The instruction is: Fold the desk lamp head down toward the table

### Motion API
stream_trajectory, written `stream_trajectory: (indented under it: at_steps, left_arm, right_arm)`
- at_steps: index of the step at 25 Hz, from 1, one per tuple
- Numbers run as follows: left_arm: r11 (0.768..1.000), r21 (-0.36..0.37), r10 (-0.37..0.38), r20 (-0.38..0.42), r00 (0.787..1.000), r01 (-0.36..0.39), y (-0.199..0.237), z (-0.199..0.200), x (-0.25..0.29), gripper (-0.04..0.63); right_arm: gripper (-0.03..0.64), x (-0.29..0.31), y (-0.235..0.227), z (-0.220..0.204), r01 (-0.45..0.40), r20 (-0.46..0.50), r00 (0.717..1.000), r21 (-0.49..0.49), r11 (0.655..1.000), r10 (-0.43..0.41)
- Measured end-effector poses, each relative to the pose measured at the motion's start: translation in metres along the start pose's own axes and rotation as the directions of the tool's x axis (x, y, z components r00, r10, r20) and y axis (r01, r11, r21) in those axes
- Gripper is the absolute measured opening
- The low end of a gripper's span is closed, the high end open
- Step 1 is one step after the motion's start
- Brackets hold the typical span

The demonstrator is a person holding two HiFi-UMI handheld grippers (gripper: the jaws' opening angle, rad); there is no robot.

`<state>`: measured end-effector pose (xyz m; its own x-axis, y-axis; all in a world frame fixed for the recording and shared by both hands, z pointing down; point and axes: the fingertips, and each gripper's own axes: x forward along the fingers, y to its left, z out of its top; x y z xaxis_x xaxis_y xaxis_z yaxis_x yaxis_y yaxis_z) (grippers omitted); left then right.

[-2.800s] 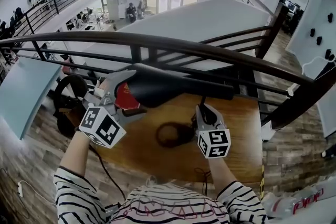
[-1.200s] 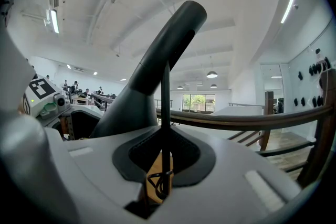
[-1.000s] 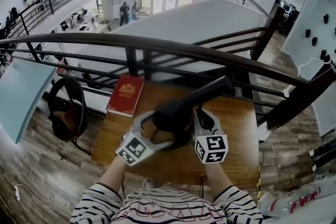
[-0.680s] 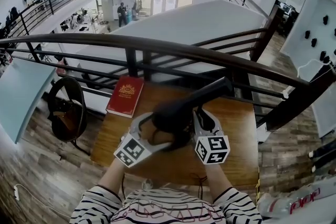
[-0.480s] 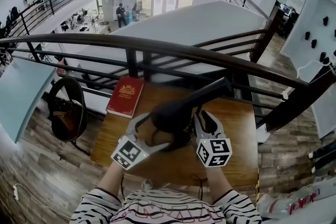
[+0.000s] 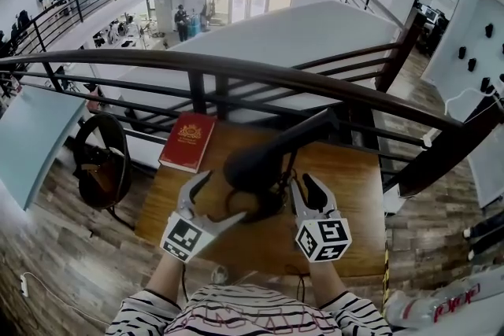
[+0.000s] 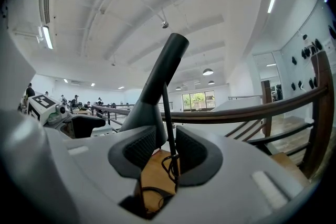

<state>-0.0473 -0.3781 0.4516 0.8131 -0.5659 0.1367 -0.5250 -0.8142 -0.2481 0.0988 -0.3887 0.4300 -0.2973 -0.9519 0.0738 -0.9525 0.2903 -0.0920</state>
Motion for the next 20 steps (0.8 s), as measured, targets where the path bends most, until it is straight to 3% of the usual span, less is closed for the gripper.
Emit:
stream_trajectory:
  at_steps: [11,20]
  left_arm:
    - [0.994,-0.077,0.083,-0.004,0.997,-0.083,-0.049,0.005,-0.026,0.455]
    - [0.983,-0.128,0.131,-0.012,0.991,-0.131,-0.090,0.011,-0.043,0.396]
  right_arm:
    - [0.118,-0.054,0.009,-0.023,-0.070,-0.043,0.996,0.076,0.995,0.074]
    - [0.118,-0.097,0.007,-0.032,-0.119,-0.071,0.990,0.078,0.990,0.125]
